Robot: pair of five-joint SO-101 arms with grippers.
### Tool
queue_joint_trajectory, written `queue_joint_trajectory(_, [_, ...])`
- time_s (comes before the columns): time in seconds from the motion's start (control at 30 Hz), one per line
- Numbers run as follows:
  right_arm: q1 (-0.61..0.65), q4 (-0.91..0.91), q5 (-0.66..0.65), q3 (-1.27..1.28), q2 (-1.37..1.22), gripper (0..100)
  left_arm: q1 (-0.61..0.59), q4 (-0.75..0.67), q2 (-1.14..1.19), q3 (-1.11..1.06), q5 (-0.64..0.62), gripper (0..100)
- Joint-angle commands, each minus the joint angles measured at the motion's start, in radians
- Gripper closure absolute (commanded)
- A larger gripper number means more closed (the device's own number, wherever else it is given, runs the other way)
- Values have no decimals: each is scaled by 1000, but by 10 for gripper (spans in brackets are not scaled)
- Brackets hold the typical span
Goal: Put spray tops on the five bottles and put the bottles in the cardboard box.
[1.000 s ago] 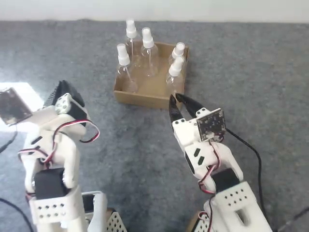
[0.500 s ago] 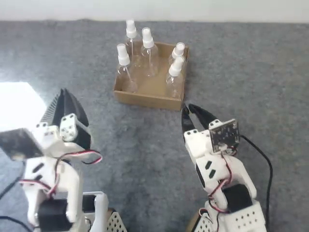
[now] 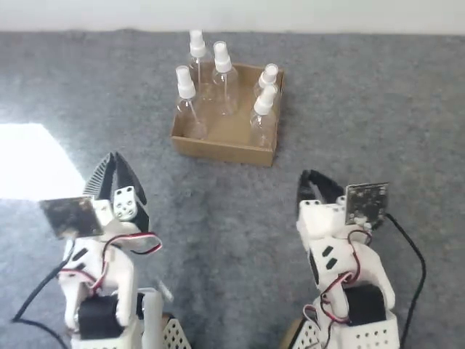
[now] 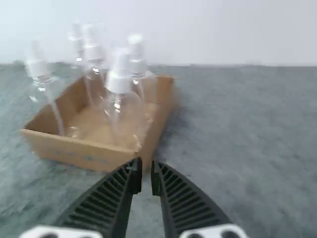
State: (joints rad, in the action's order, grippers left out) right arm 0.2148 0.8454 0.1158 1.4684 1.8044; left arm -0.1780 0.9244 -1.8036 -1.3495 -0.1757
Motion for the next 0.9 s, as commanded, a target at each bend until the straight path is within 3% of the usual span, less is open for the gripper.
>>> queue_joint_trajectory(0.0, [-54,54,21,21,12,992,3,-15,-18,-45,18,883])
queue_joint_trajectory(0.2, [-54,79,21,110,12,992,-3,-15,-18,-182,21,773])
queue_joint_trajectory(0.57, [-56,81,20,215,12,992,5,-48,-17,-335,25,769])
queue_joint_trajectory(0.87, [-54,226,20,215,12,991,5,104,-15,-335,25,771])
